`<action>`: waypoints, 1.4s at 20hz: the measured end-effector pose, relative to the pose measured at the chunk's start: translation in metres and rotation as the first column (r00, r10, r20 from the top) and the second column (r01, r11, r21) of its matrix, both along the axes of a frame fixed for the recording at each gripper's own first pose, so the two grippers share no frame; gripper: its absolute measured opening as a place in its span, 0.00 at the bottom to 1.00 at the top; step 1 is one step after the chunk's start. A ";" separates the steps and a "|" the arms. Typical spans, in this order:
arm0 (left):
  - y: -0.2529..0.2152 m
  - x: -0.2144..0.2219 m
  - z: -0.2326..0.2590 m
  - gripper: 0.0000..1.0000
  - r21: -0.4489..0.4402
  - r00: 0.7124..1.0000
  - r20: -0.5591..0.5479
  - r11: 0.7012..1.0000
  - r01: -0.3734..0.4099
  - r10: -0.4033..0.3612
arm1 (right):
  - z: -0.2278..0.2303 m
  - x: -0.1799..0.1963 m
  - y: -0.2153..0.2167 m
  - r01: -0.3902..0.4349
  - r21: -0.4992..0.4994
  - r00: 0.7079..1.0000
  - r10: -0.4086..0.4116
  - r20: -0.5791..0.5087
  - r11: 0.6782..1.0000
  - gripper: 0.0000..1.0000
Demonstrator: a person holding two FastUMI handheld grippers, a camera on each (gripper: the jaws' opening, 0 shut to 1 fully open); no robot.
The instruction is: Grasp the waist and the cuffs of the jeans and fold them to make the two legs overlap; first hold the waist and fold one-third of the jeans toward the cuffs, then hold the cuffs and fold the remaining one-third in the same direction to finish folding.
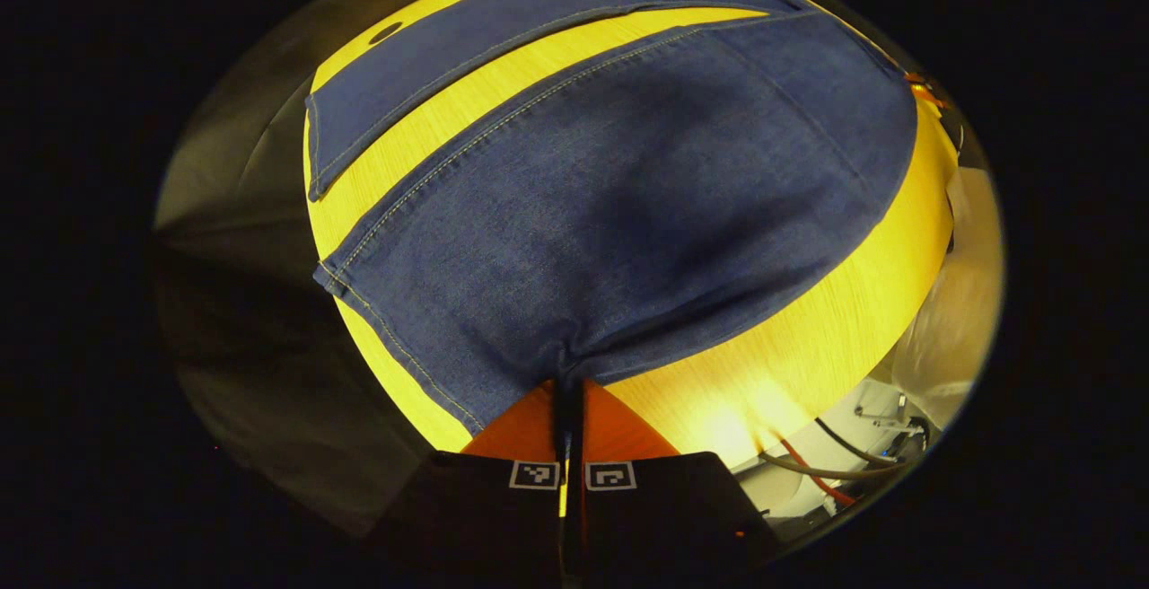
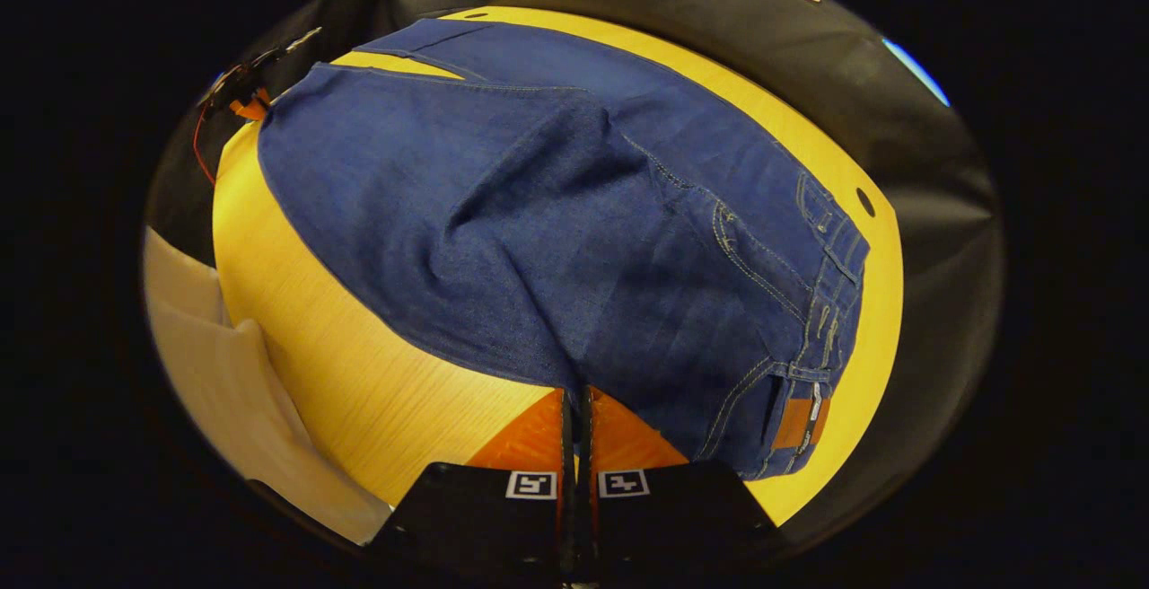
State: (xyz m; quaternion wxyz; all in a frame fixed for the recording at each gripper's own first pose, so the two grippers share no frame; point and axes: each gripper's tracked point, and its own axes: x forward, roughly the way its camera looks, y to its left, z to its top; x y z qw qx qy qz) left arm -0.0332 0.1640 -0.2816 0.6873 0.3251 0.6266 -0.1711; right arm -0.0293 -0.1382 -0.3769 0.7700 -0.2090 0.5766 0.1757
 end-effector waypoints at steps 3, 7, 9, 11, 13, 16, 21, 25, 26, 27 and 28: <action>-0.003 0.011 0.027 0.00 -0.034 0.996 0.060 0.998 -0.059 0.061 | 0.026 0.016 0.006 0.064 0.029 0.995 -0.066 0.069 0.998 0.03; -0.021 0.055 0.070 0.00 -0.160 0.914 0.264 0.949 -0.273 0.308 | 0.068 0.055 0.004 0.155 0.078 0.963 -0.168 0.211 0.985 0.02; -0.018 0.074 0.077 0.00 -0.215 0.856 0.345 0.921 -0.326 0.384 | 0.081 0.073 0.002 0.188 0.100 0.941 -0.208 0.265 0.977 0.02; -0.022 0.088 0.082 0.00 -0.247 0.809 0.413 0.907 -0.342 0.418 | 0.091 0.090 -0.001 0.214 0.115 0.923 -0.239 0.302 0.970 0.02; -0.022 0.097 0.087 0.00 -0.272 0.763 0.465 0.893 -0.359 0.449 | 0.097 0.112 -0.002 0.234 0.132 0.903 -0.266 0.338 0.963 0.02; -0.038 0.118 0.114 0.00 -0.371 0.666 0.520 0.844 -0.388 0.534 | 0.105 0.147 -0.002 0.275 0.177 0.867 -0.323 0.380 0.945 0.00; -0.052 0.138 0.157 0.00 -0.492 0.515 0.573 0.770 -0.407 0.638 | 0.106 0.210 -0.009 0.308 0.198 0.818 -0.365 0.444 0.931 0.00; -0.060 0.156 0.175 0.00 -0.514 0.461 0.612 0.766 -0.386 0.643 | 0.090 0.260 -0.014 0.353 0.243 0.783 -0.427 0.453 0.904 0.02; -0.057 0.150 0.174 0.00 -0.508 0.463 0.614 0.769 -0.387 0.639 | 0.084 0.274 -0.015 0.354 0.245 0.779 -0.430 0.457 0.903 0.00; -0.054 0.150 0.171 0.00 -0.506 0.458 0.620 0.770 -0.387 0.638 | 0.078 0.289 -0.015 0.350 0.243 0.777 -0.426 0.464 0.905 0.02; -0.055 0.150 0.170 0.00 -0.504 0.459 0.622 0.773 -0.385 0.634 | 0.071 0.302 -0.016 0.348 0.237 0.776 -0.420 0.470 0.907 0.02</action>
